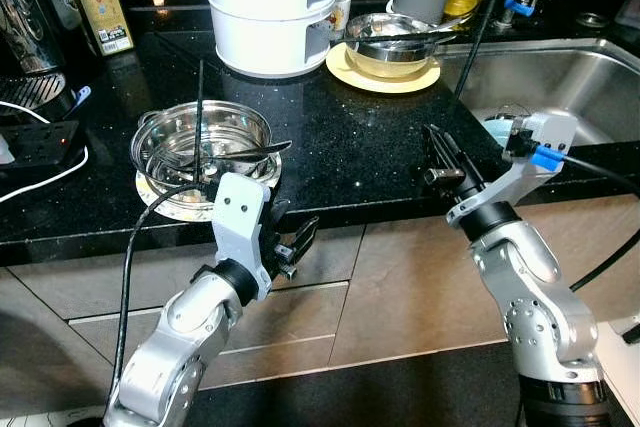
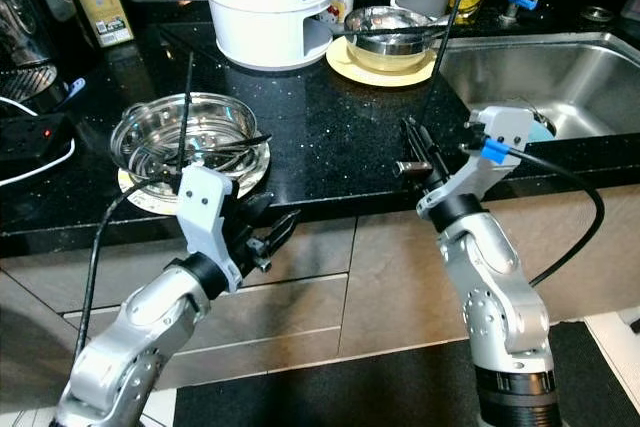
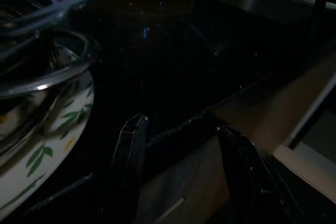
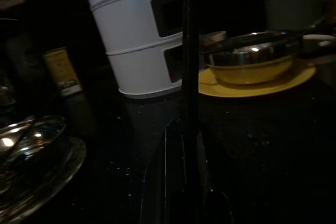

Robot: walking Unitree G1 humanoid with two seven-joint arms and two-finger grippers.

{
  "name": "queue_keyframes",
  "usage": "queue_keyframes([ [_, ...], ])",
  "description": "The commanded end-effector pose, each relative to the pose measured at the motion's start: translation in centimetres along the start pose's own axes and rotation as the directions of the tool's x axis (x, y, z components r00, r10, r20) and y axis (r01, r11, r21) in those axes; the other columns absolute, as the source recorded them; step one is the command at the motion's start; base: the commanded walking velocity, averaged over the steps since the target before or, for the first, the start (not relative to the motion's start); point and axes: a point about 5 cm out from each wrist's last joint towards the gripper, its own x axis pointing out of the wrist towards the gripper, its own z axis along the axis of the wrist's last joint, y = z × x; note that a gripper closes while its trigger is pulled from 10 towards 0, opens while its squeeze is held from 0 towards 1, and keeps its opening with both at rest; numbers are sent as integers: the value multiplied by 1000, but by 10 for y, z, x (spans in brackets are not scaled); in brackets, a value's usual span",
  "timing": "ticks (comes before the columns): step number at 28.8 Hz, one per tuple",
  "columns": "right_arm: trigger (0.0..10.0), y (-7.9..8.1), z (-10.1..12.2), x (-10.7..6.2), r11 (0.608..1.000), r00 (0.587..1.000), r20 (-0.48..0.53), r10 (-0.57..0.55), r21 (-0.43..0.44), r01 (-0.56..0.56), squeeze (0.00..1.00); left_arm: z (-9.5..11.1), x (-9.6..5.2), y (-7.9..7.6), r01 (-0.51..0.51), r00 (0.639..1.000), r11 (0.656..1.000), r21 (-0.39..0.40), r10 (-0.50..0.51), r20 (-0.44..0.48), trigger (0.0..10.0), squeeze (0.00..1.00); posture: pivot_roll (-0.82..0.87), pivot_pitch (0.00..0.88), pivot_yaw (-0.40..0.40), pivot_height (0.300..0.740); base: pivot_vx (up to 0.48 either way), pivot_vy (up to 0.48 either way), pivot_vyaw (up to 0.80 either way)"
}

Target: Kitchen organization

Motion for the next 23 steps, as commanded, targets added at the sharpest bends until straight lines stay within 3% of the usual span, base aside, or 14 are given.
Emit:
queue_keyframes([
  [1, 10000, -1, 1, -1, 1000, 1000, 8, -1, -17, 1, 0, -2, 1, -3, 0, 1000, 1000, -9, 0, 1, 10000, 0, -88, 168, -28, 740, 0, -405, 0],
  [23, 10000, 1, 4, 1, 999, 1000, 5, 21, -34, -21, 0, 1, 3, 2, -26, 999, 1000, -8, 26, 19, 10000, 0, -98, 167, -36, 740, 0, -402, 0],
])
